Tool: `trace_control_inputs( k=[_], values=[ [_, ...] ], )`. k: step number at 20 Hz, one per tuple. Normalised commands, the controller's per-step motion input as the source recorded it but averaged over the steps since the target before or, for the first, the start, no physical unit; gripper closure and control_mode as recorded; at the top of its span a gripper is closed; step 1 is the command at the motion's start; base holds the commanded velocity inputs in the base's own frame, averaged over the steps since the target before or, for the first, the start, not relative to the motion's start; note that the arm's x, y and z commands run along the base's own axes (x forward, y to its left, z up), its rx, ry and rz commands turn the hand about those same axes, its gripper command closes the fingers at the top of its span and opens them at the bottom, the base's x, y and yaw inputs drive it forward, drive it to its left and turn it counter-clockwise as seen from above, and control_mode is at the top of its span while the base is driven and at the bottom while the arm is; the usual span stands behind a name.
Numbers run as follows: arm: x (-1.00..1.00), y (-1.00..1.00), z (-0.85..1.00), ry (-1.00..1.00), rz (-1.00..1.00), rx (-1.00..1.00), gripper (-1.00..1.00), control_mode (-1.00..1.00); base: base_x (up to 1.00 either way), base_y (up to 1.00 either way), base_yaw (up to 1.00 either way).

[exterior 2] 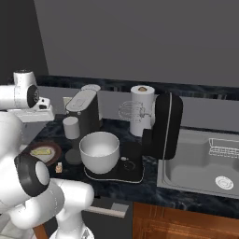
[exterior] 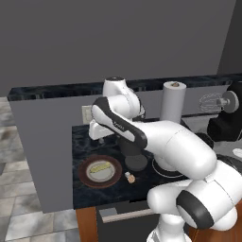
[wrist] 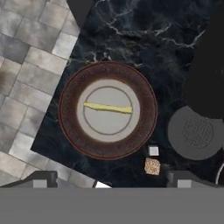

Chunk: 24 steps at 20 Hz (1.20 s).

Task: Add butter and sugar cubes to the stand mixer bowl and then turn on the stand mixer to begin making frosting.

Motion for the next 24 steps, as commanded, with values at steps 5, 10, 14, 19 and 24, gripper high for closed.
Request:
trace_control_inputs(
  k=[5,10,14,19,24],
  values=[
    [0.0,0.13,-0.18,0.0,0.2,0.0,-1.0,-1.0,0.0,0.0,0.0],
    [-0.06,0.01,-0.37,-0.03,0.22,0.0,-1.0,-1.0,0.0,0.0,0.0],
    [0.0,0.17,-0.69,0.0,0.15,-0.01,-1.0,-1.0,0.0,0.0,0.0],
    [0.03,0.3,-0.7,0.0,0.12,-0.01,-1.0,-1.0,0.0,0.0,0.0],
    [0.12,0.19,-0.44,0.0,0.13,0.0,-1.0,-1.0,0.0,0.0,0.0]
  ],
)
